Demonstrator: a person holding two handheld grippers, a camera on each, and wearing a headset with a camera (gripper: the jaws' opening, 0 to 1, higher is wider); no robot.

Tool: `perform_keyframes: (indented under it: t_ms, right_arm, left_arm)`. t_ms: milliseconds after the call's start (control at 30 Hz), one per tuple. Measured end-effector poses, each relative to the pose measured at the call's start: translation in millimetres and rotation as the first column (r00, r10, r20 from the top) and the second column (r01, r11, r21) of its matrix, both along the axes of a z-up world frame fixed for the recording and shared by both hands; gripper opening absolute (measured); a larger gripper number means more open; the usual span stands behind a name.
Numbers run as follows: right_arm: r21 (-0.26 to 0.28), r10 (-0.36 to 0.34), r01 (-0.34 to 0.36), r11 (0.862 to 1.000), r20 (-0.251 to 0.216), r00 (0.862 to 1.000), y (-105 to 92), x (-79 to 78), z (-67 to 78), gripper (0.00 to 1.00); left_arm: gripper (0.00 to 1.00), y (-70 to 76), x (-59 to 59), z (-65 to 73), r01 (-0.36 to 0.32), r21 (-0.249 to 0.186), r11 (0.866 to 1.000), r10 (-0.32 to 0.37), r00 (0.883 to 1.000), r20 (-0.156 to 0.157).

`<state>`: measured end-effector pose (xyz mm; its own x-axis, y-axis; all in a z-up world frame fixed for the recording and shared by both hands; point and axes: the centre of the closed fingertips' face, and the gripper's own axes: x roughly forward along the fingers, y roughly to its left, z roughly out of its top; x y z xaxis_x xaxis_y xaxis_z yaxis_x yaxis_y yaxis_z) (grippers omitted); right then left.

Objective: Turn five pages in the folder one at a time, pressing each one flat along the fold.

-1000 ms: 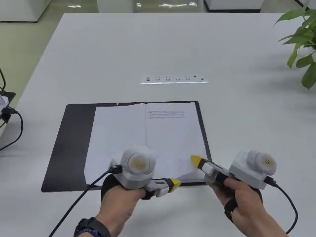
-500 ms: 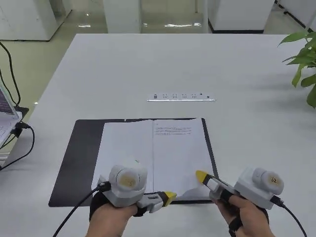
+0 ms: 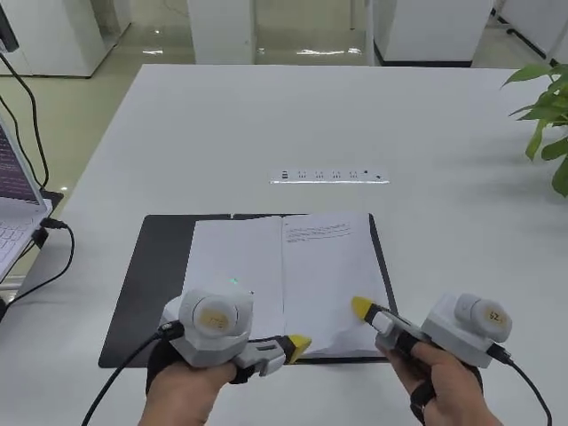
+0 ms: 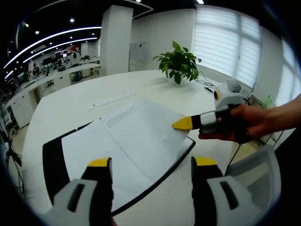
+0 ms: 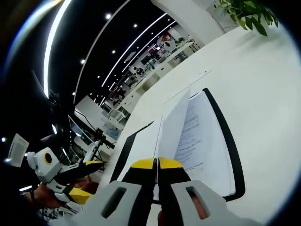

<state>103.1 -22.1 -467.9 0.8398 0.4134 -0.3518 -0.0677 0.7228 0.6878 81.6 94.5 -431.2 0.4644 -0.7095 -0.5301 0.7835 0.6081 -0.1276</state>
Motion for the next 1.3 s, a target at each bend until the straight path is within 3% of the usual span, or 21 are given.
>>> perform_keyframes:
  t_ms: [133,333,500,633,800,967,1100,1300]
  right_arm:
    - [-0.016,0.022,-0.022,1.000,0.011,1.000,9.8,-0.4,4.7,0.00]
    - [-0.026,0.047,-0.046,0.999,0.018,0.999,23.3,-1.3,10.0,0.00]
    - [-0.038,0.059,-0.058,0.998,0.020,0.998,29.8,0.2,9.7,0.00]
    - [-0.039,0.062,-0.061,0.997,0.023,0.998,34.8,2.8,11.9,0.00]
    - [-0.049,0.078,-0.077,0.996,0.032,0.996,45.3,6.5,15.2,0.00]
    - [-0.060,0.102,-0.100,0.993,0.032,0.994,56.1,6.4,15.7,0.00]
    - [-0.070,0.123,-0.120,0.990,0.032,0.992,64.8,7.0,17.7,0.00]
    - [-0.090,0.149,-0.146,0.985,0.027,0.988,77.0,10.9,15.6,0.00]
  left_arm:
    - [0.68,9.9,-4.6,8.9,0.014,0.013,1.000,-0.015,0.999,0.029]
    - [0.68,36.7,0.3,12.4,-0.025,0.022,0.999,0.024,0.999,0.047]
    - [0.68,59.3,4.9,10.5,-0.072,0.000,0.997,0.072,0.997,0.031]
    - [0.68,84.2,7.9,7.0,-0.087,0.025,0.996,0.086,0.996,0.037]
    - [0.69,114.2,16.6,11.2,-0.142,0.017,0.990,0.141,0.989,0.042]
    - [0.69,133.8,18.7,12.9,-0.182,0.006,0.983,0.182,0.983,0.038]
    - [0.70,145.2,18.7,13.8,-0.197,0.005,0.980,0.197,0.980,0.042]
    - [0.70,150.7,19.5,17.0,-0.190,-0.002,0.982,0.190,0.981,0.044]
